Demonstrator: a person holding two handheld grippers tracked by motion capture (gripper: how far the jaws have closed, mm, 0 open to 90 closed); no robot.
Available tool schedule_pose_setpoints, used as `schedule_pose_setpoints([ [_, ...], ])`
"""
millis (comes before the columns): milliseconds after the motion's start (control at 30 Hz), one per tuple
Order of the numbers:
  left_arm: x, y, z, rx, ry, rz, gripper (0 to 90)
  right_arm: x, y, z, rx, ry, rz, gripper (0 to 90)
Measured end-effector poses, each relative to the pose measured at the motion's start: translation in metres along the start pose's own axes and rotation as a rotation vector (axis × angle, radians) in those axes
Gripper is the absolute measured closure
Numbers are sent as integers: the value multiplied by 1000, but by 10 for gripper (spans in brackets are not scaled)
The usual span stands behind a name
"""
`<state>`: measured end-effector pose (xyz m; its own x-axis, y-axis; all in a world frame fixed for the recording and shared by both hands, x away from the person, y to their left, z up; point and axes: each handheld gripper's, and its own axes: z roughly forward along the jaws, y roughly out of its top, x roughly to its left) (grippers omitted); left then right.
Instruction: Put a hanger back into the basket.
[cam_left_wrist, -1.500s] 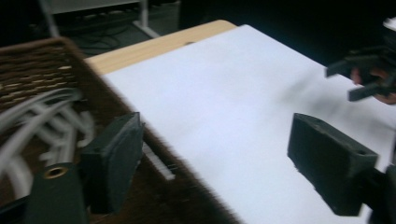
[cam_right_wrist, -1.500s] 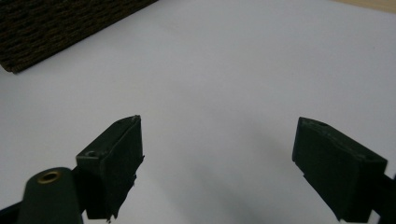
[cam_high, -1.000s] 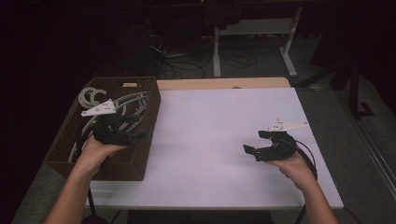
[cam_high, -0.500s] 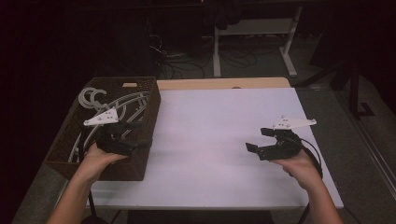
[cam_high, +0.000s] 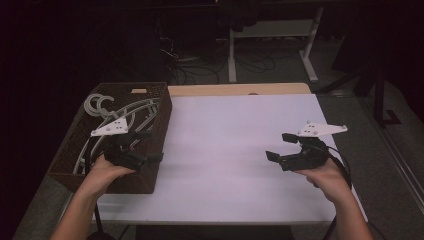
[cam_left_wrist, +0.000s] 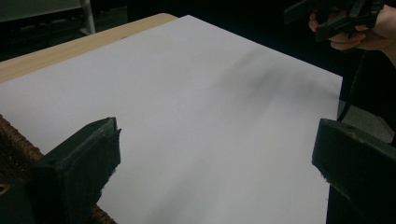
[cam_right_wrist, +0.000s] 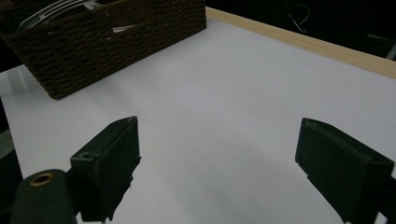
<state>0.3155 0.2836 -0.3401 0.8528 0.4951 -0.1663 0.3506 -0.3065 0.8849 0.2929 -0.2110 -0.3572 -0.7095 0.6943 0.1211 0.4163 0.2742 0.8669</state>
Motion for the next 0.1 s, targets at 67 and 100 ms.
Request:
schedule_pose_setpoints([
  [67,0,0,0,0,3,1,12,1,1,-1,-3,0,-3,131],
  [100,0,0,0,0,4,2,12,1,1,-2,-5,0,-4,131],
])
